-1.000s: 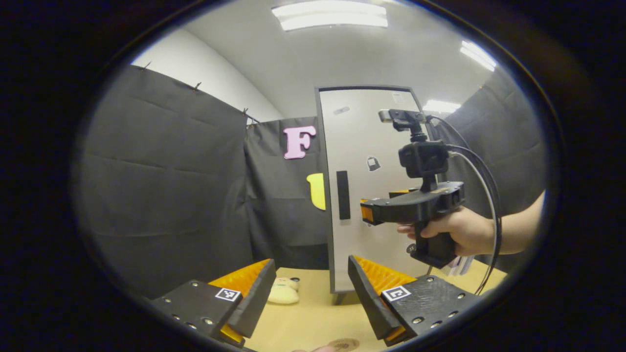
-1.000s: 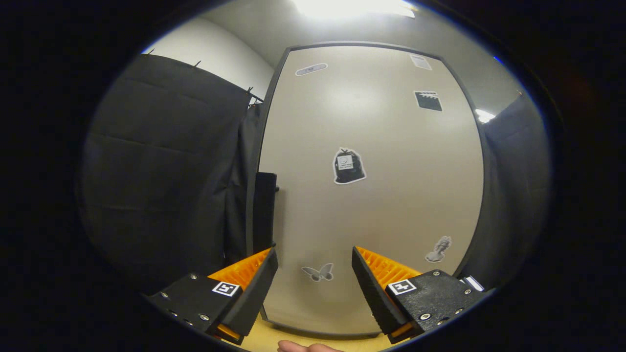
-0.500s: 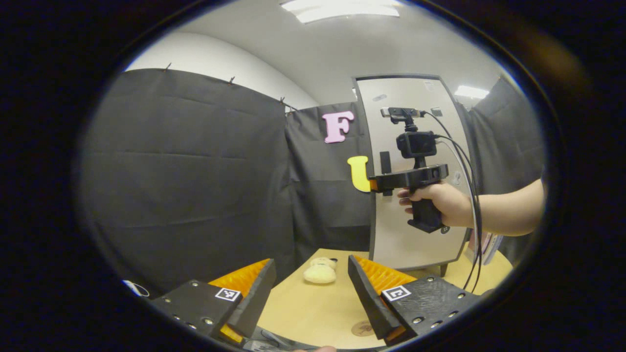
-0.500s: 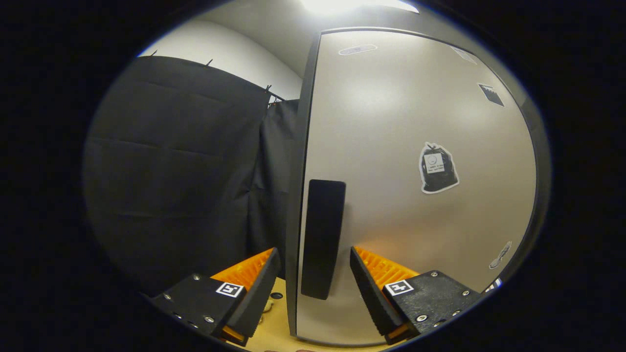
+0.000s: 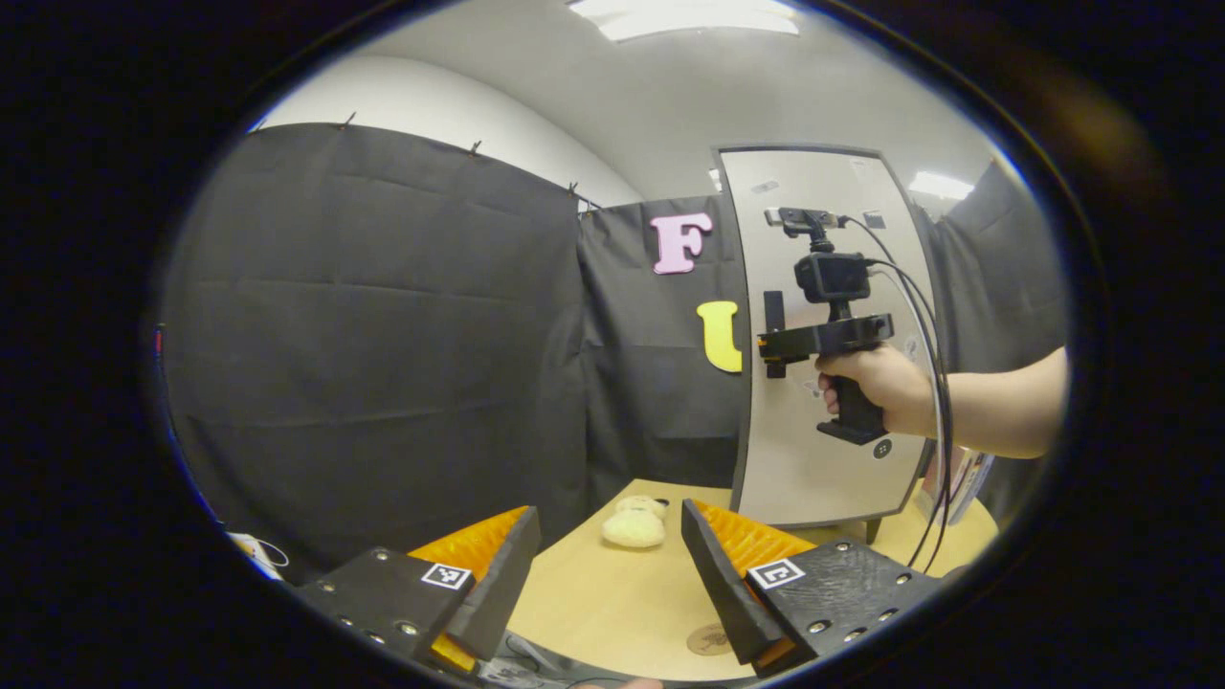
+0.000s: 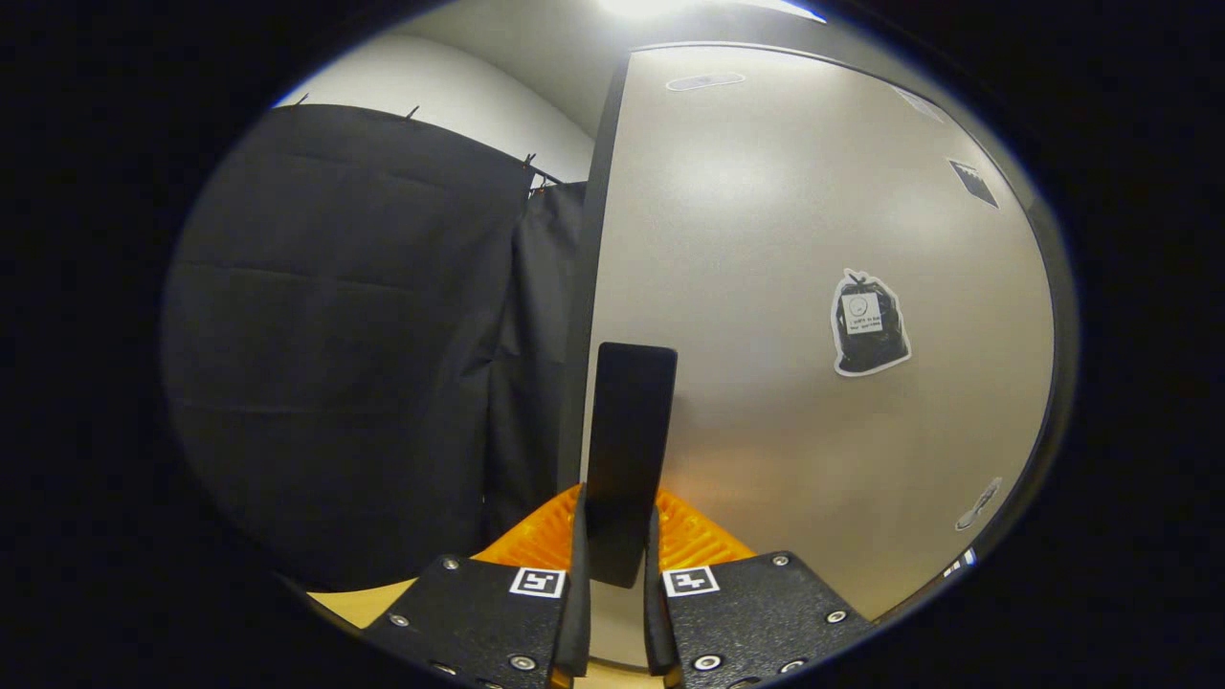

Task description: Open the cabinet door with the right hand, grasp the bottle in the cabinet with the left hand and place it on the coaster, then close the cabinet door with the right hand.

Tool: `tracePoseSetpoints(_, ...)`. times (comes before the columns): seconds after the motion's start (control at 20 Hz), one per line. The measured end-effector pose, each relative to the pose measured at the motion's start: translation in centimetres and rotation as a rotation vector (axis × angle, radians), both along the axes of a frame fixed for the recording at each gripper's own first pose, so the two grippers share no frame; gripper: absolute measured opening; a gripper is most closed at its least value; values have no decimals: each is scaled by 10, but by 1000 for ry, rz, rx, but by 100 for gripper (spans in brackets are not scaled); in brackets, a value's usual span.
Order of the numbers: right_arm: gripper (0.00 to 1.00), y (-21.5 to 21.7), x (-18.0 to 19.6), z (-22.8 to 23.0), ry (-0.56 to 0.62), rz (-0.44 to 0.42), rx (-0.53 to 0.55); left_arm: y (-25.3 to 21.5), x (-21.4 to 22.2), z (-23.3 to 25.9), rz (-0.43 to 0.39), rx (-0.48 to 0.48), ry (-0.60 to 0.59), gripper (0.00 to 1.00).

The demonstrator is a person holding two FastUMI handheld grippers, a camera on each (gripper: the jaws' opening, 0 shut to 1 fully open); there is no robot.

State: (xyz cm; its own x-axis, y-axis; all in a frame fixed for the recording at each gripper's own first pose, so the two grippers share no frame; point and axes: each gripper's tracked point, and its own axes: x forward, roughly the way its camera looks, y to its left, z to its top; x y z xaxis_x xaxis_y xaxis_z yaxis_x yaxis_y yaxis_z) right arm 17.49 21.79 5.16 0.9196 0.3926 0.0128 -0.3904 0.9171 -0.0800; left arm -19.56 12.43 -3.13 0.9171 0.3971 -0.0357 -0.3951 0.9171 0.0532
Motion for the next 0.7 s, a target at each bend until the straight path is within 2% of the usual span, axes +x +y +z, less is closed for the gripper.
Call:
tracePoseSetpoints(0.2,23,-2,-12,-1,5,60,-3,0,10,-3,-43,-1,0,88)
tracePoseSetpoints(0.5,23,-12,-23,-5,27,220,-11,-5,11,-13,-101,-16,10,89)
tracePoseSetpoints(0.7,23,-20,-30,-8,34,271,-5,-7,17,-8,-134,-8,-2,89)
